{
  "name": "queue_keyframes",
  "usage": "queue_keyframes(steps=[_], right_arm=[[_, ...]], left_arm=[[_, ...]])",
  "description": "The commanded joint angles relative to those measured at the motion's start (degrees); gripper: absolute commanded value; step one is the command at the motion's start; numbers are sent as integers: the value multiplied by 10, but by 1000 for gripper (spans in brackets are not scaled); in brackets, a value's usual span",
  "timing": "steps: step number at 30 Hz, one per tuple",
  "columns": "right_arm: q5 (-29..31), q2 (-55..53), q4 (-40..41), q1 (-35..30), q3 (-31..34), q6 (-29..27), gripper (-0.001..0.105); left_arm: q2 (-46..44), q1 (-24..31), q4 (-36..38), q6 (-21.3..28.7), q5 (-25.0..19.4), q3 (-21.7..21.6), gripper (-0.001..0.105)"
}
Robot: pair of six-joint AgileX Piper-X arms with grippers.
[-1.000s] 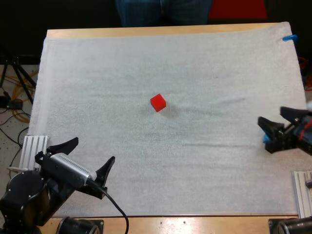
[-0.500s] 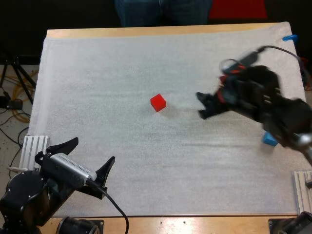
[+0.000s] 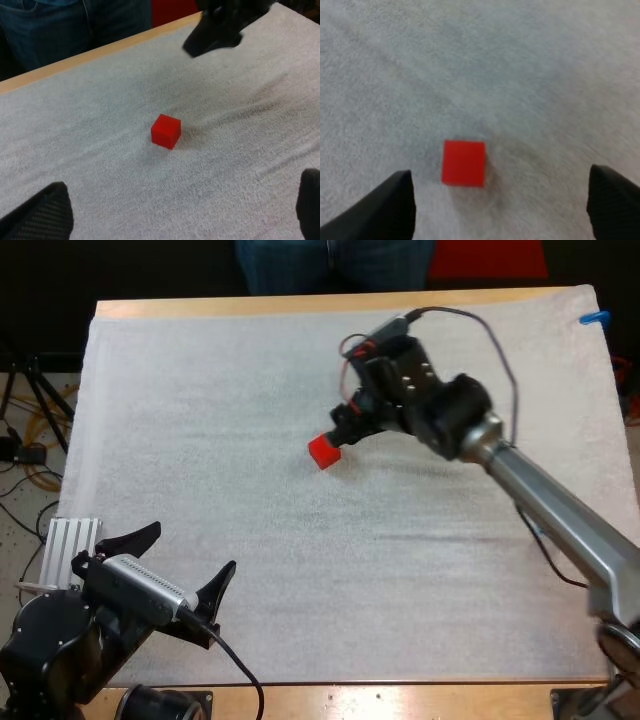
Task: Stack red cube on blue cube
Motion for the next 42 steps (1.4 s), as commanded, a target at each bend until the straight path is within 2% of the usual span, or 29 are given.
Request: queue_keyframes(steps=[1,4,9,18,29,31,33,36,40,42], right_arm=[[-1,20,-4,9,-18,-4,69],[16,61,-4,18,-46,3,69],[4,126,0,18,-83,29,69],[-28,196,0,18,-86,71,69],[-22,243,-3,17,-86,72,68],[-18,243,-3,17,-86,72,58],[1,243,-3,17,-86,72,37],[6,240,3,17,-87,72,17],[9,223,15,17,-87,72,12],[39,200,30,17,-87,72,12]], left_arm=[[1,-3,2,-6,-2,-3,87],[1,-3,2,-6,-2,-3,87],[1,-3,2,-6,-2,-3,87],[1,-3,2,-6,-2,-3,87],[1,-3,2,-6,-2,-3,87],[1,-3,2,-6,-2,-3,87],[1,-3,2,-6,-2,-3,87],[1,-3,2,-6,-2,-3,87],[1,-3,2,-6,-2,-3,87],[1,-3,2,-6,-2,-3,87]])
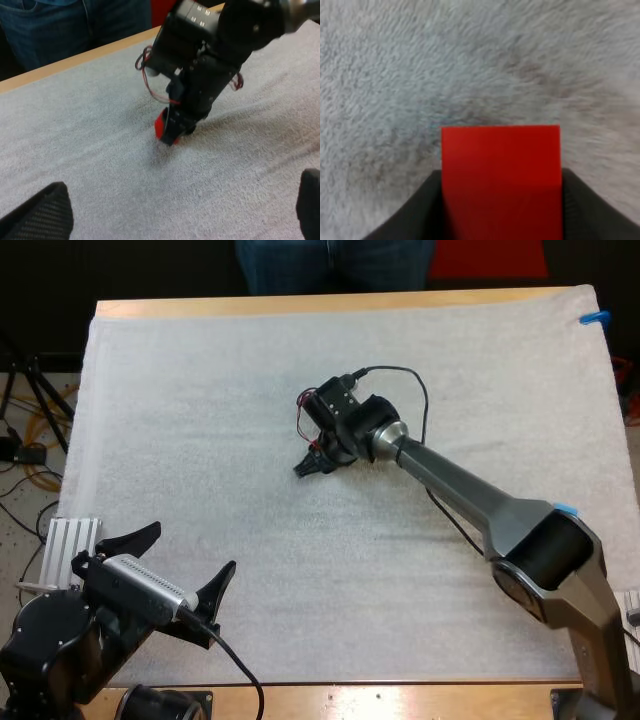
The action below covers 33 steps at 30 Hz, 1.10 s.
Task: Stack red cube on blue cube
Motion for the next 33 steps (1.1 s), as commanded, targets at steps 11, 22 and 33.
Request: queue_keyframes(steps=[11,22,33], right_arm=[[57,-160,73,-11,-1,-11,12],[56,-290,117,-100,94,-2,12],[58,-473,96,-214,304,1,12]], left_arm=[[1,-3,2,-6,-2,-3,87],[1,-3,2,-6,-2,-3,87],[1,-3,2,-6,-2,-3,87]])
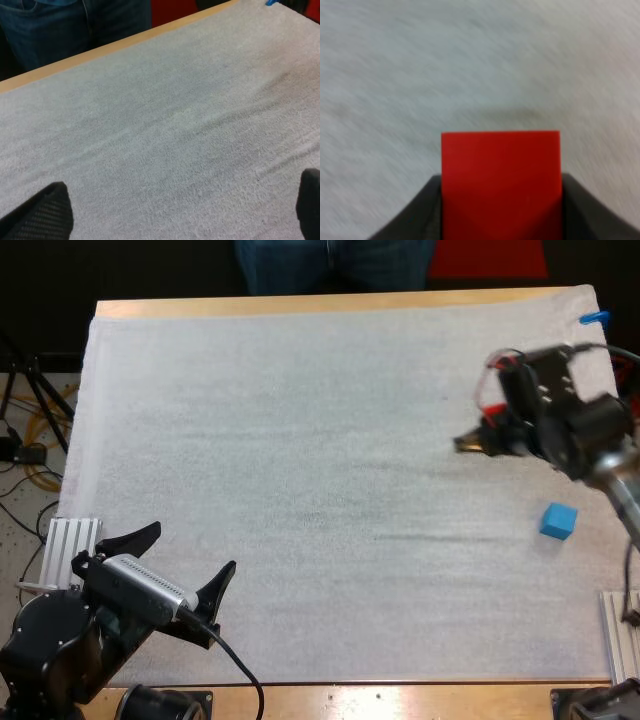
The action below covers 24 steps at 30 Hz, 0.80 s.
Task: Stack red cube on blue cube
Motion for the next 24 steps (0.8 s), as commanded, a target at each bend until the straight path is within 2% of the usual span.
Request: queue_keyframes(steps=[1,6,12,17,24], right_arm=[[3,-26,-10,-15,23,0,12],[3,-90,-35,-75,121,-1,12],[-6,-105,-35,-121,186,-10,12],[-12,-105,-52,-124,227,-11,12],[-19,-105,-109,-124,277,40,12]], left_arm=[[1,-3,2,-6,-2,-3,87],[1,-3,2,-6,-2,-3,87],[1,-3,2,-6,-2,-3,87],[1,-3,2,-6,-2,-3,87],[1,-3,2,-6,-2,-3,87]])
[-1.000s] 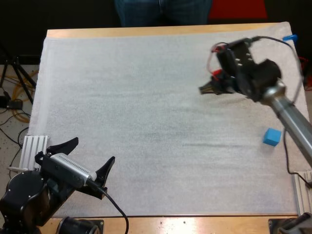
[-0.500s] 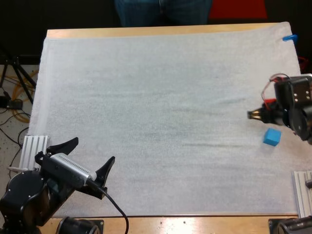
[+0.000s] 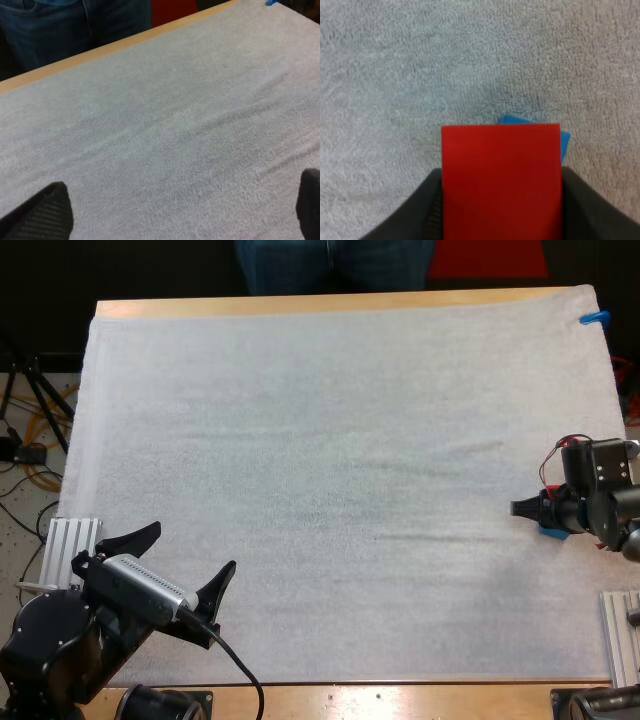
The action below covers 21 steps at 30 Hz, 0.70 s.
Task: Stack red cube on blue cube
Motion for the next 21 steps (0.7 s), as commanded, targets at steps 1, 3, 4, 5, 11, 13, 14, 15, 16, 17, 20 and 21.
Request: queue_keyframes(steps=[1,3,4,5,11,13,14,15,16,17,20,21], right_arm=[[-3,-5,-14,-2,1,12,12],[9,-5,-20,-2,5,23,12],[13,-5,-21,-4,6,26,12],[18,-3,-22,-7,5,36,12],[7,-2,-17,-47,5,79,12],[2,-2,-8,-57,5,87,12],[-5,-2,-3,-62,5,87,12],[-13,-2,-2,-62,5,87,12],[-14,-2,-2,-62,5,87,12],[-17,-2,-4,-62,5,87,12],[-22,-2,-9,-62,5,87,12],[-23,-2,-9,-62,5,87,12]], left_arm=[[1,-3,2,-6,-2,-3,87],[1,-3,2,-6,-2,-3,87],[1,-3,2,-6,-2,-3,87],[1,-3,2,-6,-2,-3,87],[1,-3,2,-6,-2,-3,87],[1,-3,2,-6,-2,-3,87],[1,-3,2,-6,-2,-3,87],[1,-3,2,-6,-2,-3,87],[1,-3,2,-6,-2,-3,87],[1,-3,2,-6,-2,-3,87],[1,-3,2,-6,-2,-3,87],[1,-3,2,-6,-2,-3,87]])
